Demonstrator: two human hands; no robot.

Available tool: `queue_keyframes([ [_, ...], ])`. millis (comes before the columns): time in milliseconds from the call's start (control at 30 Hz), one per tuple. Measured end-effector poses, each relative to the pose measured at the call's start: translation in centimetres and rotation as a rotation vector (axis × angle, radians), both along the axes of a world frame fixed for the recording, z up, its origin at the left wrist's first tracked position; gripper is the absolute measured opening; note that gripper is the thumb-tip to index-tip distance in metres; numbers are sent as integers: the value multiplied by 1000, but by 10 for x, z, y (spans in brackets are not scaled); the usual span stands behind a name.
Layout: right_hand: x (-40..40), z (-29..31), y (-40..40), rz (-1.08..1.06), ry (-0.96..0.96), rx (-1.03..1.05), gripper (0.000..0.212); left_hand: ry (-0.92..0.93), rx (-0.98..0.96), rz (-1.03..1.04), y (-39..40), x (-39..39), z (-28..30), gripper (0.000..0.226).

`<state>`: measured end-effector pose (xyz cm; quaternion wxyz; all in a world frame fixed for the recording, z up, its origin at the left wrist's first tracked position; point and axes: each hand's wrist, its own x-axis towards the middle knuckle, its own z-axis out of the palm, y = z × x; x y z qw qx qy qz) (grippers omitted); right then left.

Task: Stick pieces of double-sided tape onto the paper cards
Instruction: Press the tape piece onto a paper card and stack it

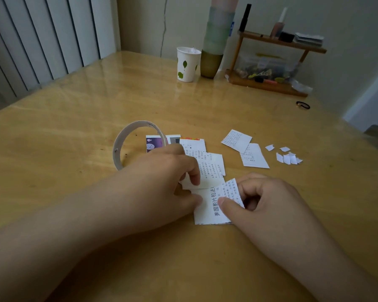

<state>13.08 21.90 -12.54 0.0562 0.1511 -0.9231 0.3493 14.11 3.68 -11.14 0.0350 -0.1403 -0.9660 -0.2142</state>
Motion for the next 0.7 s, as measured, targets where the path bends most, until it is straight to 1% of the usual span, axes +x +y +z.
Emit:
queue_keyframes([
  [100, 0, 2, 2, 34, -34, -7, 37, -19, -51, -11, 1, 0, -3, 28],
  [200, 1, 4, 5, 62, -117, -133, 21, -22, -58, -3, 1, -2, -3, 32],
  [267, 0, 3, 7, 71, -164, -205, 15, -21, -54, -3, 1, -2, -2, 34],
  [367, -2, 2, 10, 63, -176, -181, 21, -36, -46, -8, 2, -2, -2, 34],
  [467, -1, 3, 13, 28, -97, -93, 17, -48, -45, -10, 2, -2, -2, 31],
  [533, -1, 5, 14, 21, -53, -43, 24, -49, -49, -9, 2, -2, -3, 31],
  [700, -5, 4, 16, 26, -114, -27, 32, -56, -43, -17, 1, 0, -3, 27],
])
